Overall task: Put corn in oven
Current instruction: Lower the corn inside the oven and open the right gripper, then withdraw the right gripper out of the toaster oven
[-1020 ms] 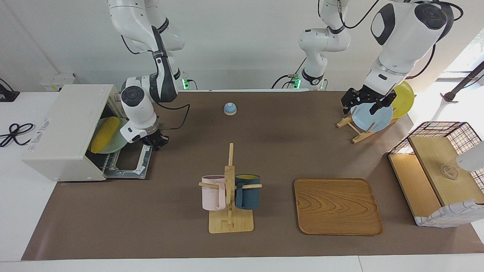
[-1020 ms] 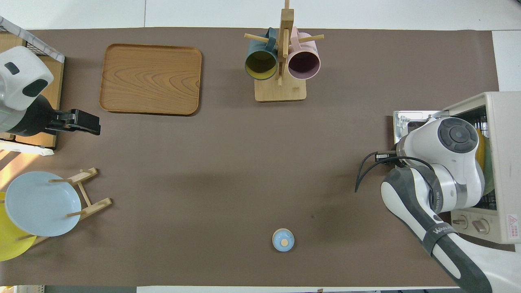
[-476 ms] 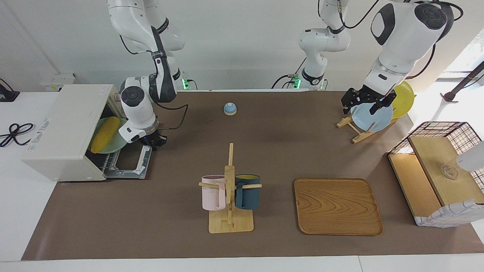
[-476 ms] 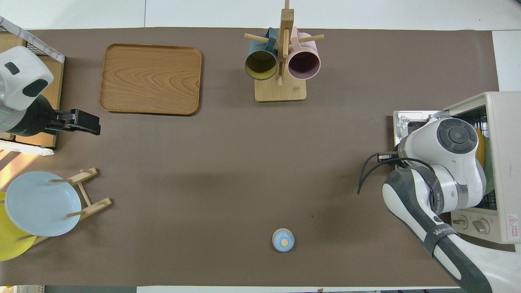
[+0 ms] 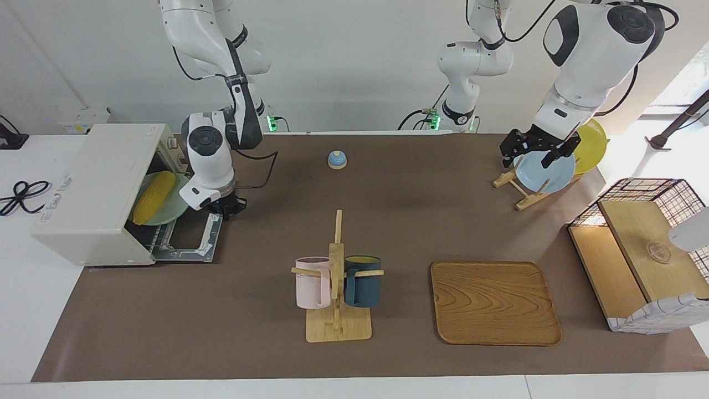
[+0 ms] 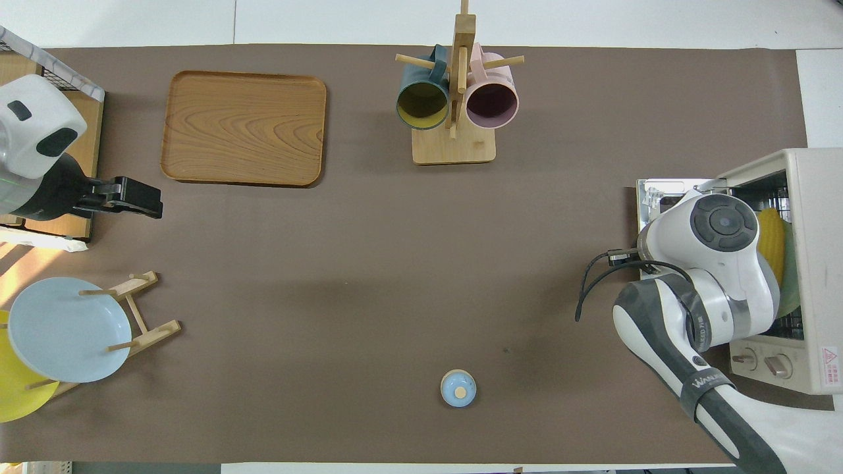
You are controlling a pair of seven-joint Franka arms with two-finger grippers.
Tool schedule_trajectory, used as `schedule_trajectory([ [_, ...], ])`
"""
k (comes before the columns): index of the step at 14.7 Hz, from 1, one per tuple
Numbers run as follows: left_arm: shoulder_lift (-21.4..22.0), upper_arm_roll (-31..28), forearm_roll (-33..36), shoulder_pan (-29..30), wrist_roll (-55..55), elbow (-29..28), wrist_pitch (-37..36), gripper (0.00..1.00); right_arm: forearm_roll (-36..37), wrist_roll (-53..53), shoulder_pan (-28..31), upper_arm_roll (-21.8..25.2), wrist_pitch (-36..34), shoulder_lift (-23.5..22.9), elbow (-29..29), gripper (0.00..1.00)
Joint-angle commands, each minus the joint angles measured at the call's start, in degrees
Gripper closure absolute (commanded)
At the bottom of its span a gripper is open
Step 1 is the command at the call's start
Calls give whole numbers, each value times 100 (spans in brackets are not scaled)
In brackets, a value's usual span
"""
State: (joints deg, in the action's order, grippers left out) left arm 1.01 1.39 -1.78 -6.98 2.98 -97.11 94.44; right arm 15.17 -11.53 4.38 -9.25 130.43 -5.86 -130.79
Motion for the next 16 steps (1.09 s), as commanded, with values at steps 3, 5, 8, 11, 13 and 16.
schedule_trajectory([
  [3,101,37,108,48,62,-88,21,0,417,694,221,108,-1360,111,1115,100],
  [5,101,36,108,48,62,-88,21,0,347,1134,360,116,-1712,234,1371,100],
  [8,101,36,108,48,62,-88,21,0,232,1670,659,116,-1916,445,1425,100],
  [11,101,36,108,48,62,-88,21,0,180,2101,897,116,-2073,621,1433,100],
  [13,101,36,108,48,62,-88,21,0,-22,2216,915,125,-2231,717,1451,100],
  [16,101,36,108,48,62,-88,21,0,-40,2488,924,125,-2486,981,1468,100],
])
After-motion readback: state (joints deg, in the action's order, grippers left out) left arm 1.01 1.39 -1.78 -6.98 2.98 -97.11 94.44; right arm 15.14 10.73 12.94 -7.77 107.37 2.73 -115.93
